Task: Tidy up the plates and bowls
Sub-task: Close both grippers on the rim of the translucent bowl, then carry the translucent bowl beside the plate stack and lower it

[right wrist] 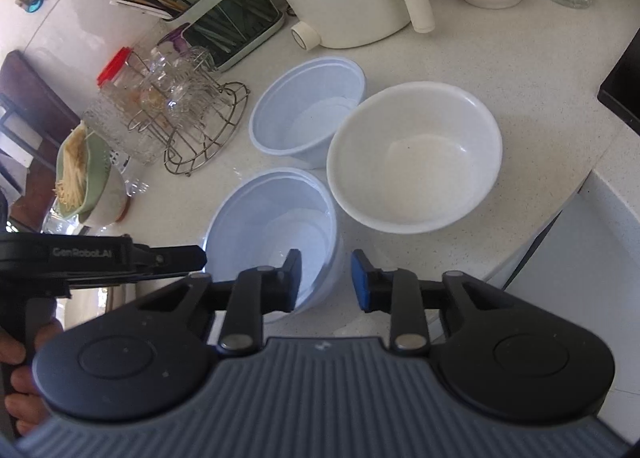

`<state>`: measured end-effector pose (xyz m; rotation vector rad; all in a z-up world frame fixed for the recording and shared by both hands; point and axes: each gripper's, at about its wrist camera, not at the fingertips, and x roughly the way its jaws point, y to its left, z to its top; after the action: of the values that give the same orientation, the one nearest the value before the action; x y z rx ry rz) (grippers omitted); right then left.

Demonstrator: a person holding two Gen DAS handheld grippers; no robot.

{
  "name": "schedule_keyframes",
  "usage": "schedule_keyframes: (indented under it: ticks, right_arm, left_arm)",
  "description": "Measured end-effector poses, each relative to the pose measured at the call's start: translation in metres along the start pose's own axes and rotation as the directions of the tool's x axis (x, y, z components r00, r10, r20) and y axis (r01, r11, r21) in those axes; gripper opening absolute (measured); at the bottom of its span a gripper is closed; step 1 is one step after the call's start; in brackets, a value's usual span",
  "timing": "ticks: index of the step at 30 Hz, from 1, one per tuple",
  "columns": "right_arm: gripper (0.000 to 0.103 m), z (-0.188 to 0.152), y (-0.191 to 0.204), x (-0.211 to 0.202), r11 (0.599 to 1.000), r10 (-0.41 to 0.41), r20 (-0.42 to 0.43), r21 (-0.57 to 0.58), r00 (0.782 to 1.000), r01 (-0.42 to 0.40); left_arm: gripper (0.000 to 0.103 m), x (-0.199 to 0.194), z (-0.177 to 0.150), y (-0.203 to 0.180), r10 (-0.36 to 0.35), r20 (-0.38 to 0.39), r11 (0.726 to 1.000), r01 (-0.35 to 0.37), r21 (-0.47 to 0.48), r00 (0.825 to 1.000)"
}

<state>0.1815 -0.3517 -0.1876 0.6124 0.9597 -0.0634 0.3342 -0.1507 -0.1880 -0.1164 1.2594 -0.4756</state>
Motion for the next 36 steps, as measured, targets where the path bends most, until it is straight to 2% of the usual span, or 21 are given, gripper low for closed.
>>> schedule_keyframes:
  ticks: [2, 5, 6, 14, 22, 25, 29, 36]
  right_arm:
    - [0.026, 0.001, -0.001, 0.004, 1.0, 0.008, -0.013, 0.0, 1.0, -0.008]
    - [0.017, 0.003, -0.001, 0.008, 1.0, 0.018, -0.029, -0.012, 0.999, -0.019]
    - [0.016, 0.003, 0.0, 0.009, 0.999, 0.024, -0.032, -0.021, 0.999, -0.024]
    - [0.015, 0.004, 0.011, 0.009, 0.996, 0.05, -0.041, -0.068, 0.998, -0.053]
    - [0.015, 0.002, 0.049, 0.017, 0.983, 0.096, -0.078, -0.148, 0.992, -0.107]
    - [0.015, 0.002, 0.064, 0.023, 0.978, 0.112, -0.098, -0.167, 0.989, -0.127]
    - [0.015, 0.001, 0.084, 0.026, 0.961, 0.135, -0.1, -0.23, 0.986, -0.155]
    - [0.016, 0.002, 0.097, 0.036, 0.952, 0.128, -0.131, -0.261, 0.983, -0.159]
  left_arm:
    - [0.023, 0.003, 0.0, 0.0, -0.002, -0.005, 1.0, 0.002, -0.007, 1.0]
    - [0.01, 0.007, -0.001, 0.001, -0.009, -0.015, 1.0, 0.008, -0.019, 1.0]
    - [0.01, 0.007, -0.001, 0.0, -0.007, -0.014, 1.0, 0.007, -0.024, 1.0]
    - [0.009, -0.005, -0.007, 0.014, 0.005, 0.005, 0.998, -0.005, -0.055, 1.0]
    - [0.009, -0.039, -0.021, 0.053, 0.02, 0.06, 0.986, -0.01, -0.166, 0.998]
    - [0.009, -0.049, -0.024, 0.067, 0.045, 0.083, 0.981, -0.029, -0.192, 0.996]
    - [0.009, -0.057, -0.027, 0.082, 0.066, 0.092, 0.974, -0.044, -0.223, 0.994]
    - [0.01, -0.057, -0.031, 0.096, 0.081, 0.085, 0.966, -0.057, -0.251, 0.993]
